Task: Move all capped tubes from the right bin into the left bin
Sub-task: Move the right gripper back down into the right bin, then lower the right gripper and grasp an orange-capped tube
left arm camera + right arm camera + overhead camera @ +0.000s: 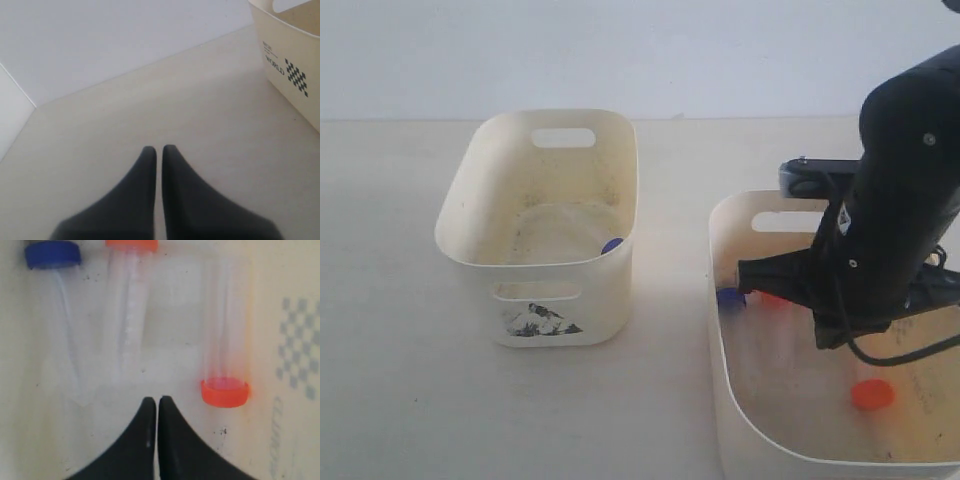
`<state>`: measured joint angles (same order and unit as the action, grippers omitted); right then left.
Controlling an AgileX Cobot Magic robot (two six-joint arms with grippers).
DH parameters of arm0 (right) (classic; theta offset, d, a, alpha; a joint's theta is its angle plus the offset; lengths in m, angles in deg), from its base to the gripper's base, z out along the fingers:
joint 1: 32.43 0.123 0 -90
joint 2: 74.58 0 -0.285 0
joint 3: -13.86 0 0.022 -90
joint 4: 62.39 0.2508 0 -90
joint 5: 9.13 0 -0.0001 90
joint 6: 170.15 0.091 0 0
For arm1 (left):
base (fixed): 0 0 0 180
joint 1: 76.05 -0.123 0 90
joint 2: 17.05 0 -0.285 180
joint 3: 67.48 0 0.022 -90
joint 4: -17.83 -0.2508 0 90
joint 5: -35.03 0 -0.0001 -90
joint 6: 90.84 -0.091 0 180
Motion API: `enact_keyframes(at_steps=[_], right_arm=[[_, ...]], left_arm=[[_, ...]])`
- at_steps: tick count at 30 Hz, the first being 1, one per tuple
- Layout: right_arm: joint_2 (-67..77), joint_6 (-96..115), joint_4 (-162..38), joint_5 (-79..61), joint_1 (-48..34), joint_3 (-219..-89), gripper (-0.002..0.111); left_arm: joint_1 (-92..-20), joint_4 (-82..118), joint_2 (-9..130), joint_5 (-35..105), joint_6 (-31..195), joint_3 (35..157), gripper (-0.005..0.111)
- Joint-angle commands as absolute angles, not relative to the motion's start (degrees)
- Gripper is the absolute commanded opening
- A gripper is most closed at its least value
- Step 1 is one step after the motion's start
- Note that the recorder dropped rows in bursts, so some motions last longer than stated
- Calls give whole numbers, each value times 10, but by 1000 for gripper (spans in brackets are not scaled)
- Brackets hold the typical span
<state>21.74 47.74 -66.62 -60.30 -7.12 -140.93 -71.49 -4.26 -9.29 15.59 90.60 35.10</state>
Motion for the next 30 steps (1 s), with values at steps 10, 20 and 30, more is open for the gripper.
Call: enact_keyframes(at_steps=[10, 20, 30], right_arm=[[218, 392, -628, -627, -91, -1490, 1], [300, 382, -631, -634, -91, -1489, 1], [312, 374, -631, -603, -91, -1489, 1]], left_arm=[[-712, -41, -93, 158, 911, 353, 4], [-712, -41, -93, 158, 911, 353, 4], [-712, -41, -93, 158, 911, 353, 4]])
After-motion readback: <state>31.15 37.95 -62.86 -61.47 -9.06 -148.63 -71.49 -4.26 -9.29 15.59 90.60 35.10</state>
